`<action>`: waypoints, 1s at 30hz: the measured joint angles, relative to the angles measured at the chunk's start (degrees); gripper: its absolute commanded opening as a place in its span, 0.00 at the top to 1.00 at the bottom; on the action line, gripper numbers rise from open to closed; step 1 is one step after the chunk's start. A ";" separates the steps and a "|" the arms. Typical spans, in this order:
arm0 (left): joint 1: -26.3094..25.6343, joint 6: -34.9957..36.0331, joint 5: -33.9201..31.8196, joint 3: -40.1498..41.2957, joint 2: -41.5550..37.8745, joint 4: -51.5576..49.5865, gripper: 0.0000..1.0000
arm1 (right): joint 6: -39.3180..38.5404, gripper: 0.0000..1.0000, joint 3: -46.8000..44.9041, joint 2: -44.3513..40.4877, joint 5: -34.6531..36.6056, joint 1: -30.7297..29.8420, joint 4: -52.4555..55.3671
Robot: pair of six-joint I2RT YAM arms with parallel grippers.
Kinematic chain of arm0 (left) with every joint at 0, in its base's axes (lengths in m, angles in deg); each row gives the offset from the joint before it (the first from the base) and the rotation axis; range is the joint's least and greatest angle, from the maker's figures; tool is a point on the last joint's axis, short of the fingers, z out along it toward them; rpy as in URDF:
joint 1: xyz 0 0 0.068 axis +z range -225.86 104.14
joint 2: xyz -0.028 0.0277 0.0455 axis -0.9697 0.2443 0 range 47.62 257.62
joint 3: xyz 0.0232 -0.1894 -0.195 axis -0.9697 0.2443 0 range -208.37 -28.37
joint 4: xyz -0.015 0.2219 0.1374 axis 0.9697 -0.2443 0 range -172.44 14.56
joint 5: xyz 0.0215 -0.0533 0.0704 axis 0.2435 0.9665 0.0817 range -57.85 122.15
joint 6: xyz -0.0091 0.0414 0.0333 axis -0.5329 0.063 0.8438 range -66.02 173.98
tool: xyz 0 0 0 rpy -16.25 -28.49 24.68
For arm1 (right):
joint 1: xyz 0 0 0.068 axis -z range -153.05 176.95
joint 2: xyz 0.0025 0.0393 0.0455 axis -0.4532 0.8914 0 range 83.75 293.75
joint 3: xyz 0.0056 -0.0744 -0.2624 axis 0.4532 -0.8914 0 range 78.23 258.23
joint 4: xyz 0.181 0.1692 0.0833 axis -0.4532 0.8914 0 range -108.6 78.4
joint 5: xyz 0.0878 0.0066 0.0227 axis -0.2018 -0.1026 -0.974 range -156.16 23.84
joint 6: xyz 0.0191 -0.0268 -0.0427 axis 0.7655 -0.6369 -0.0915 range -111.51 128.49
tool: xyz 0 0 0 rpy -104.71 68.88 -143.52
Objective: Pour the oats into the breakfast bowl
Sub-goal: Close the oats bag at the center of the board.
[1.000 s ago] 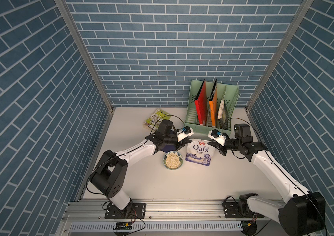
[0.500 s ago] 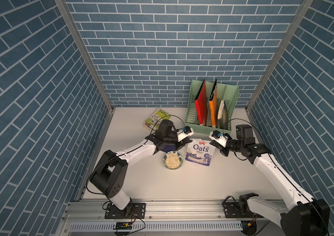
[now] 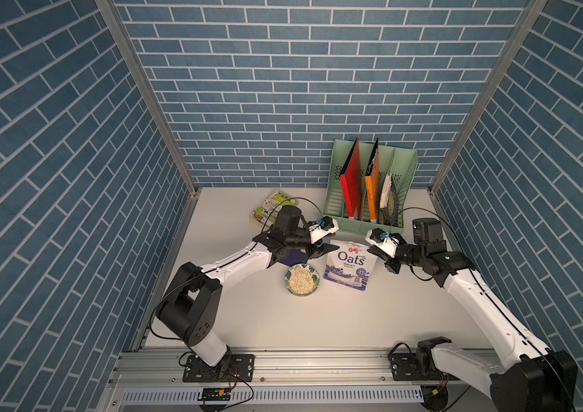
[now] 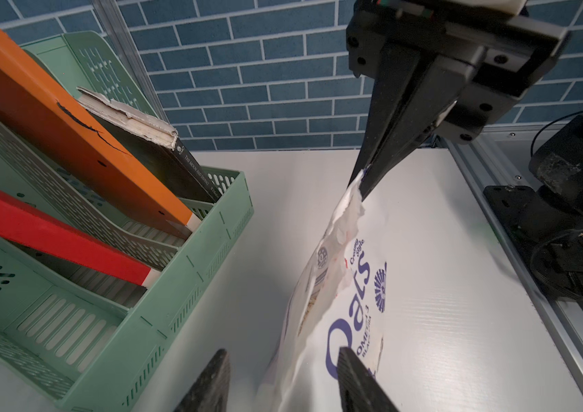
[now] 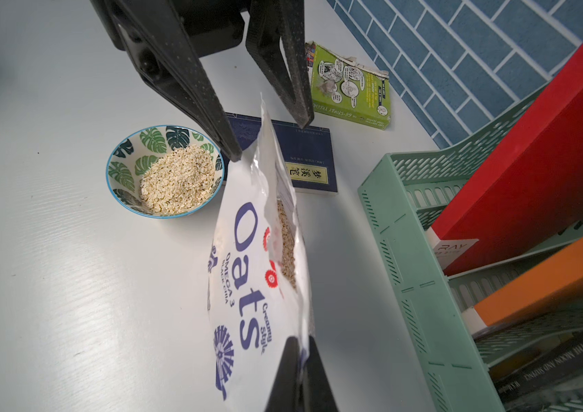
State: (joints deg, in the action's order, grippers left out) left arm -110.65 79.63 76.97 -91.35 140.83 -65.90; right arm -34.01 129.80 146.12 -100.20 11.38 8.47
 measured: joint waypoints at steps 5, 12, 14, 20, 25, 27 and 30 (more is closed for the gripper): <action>-0.85 1.53 0.85 -2.16 0.92 -0.28 0.53 | 0.00 1.00 0.02 0.09 -0.26 -0.02 0.00; -1.51 3.26 0.92 -5.44 3.98 -2.78 0.67 | 0.00 1.00 0.02 0.09 -0.44 0.00 0.00; -1.60 3.72 0.92 -6.14 4.85 -3.78 0.75 | 0.00 1.00 0.02 0.09 -0.48 -0.02 0.00; -1.75 4.74 1.16 -7.08 5.75 -6.14 0.96 | 0.11 0.89 0.04 0.11 -0.28 -0.66 -0.09; -1.79 4.92 1.38 -7.08 5.70 -6.32 1.00 | 0.90 0.68 0.94 0.50 1.03 -4.26 -0.92; -1.79 4.81 1.38 -7.06 5.68 -6.29 1.00 | 1.16 0.64 1.75 1.22 1.81 -5.79 -1.40; -1.79 4.66 1.40 -6.95 5.57 -6.25 1.00 | 1.36 0.64 2.62 2.73 2.97 -7.19 -2.51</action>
State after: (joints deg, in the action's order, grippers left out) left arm -112.44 84.28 78.37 -98.30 146.40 -72.15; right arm -32.66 132.43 148.85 -97.23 4.19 5.95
